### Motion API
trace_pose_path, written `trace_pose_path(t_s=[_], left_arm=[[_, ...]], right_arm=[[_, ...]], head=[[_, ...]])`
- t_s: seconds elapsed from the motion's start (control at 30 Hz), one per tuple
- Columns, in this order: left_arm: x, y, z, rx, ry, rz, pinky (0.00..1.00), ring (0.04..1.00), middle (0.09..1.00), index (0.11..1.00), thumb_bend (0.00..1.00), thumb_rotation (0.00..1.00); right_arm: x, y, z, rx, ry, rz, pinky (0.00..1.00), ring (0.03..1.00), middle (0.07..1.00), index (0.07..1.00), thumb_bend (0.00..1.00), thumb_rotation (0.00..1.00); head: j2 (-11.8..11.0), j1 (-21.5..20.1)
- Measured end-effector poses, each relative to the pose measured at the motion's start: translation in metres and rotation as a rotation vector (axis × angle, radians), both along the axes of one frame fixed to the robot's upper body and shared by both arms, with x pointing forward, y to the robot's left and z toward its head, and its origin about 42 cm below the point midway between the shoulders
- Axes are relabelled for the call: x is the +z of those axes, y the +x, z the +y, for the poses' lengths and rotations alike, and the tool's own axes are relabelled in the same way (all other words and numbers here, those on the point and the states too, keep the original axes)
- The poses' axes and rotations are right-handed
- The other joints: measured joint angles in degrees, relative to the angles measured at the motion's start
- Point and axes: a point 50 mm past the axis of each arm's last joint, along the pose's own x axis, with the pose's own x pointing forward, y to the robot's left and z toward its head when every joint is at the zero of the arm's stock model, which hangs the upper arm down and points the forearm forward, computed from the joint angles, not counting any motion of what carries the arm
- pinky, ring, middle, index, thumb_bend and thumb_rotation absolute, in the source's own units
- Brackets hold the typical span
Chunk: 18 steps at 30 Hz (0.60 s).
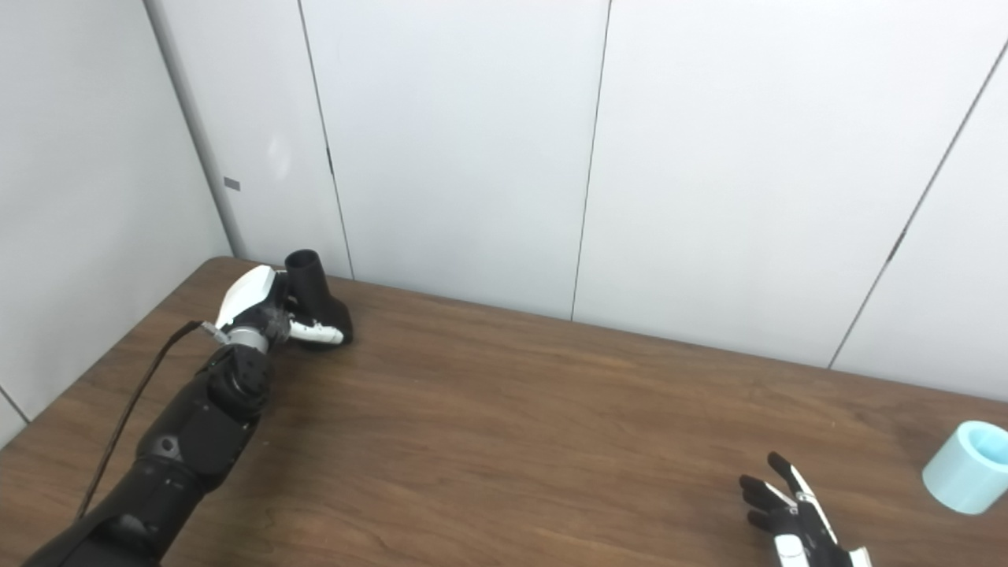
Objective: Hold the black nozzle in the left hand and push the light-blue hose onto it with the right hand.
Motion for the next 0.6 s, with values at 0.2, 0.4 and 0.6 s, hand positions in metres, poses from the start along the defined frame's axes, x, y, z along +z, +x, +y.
trace_pose_path(t_s=[0.2,0.4,0.6], left_arm=[[-0.002,-0.003,-0.005,-0.039,-0.005,-0.008,0.61,0.597,0.543,0.46,0.52,0.0],[-0.003,-0.002,-0.01,-0.065,0.007,0.0,0.58,0.589,0.543,0.466,0.52,0.0],[-0.002,-0.004,-0.015,-0.088,0.017,0.001,0.53,0.561,0.537,0.474,0.52,0.0]], right_arm=[[0.0,-0.001,0.0,0.0,-0.005,0.001,0.76,0.788,0.767,0.885,0.39,1.0],[0.0,-0.002,0.001,0.002,-0.007,0.0,0.75,0.784,0.76,0.891,0.4,1.0],[0.0,-0.002,0.001,0.003,-0.005,-0.004,0.74,0.772,0.75,0.88,0.39,1.0]], head=[[0.2,0.0],[0.5,-0.1],[0.7,-0.3]])
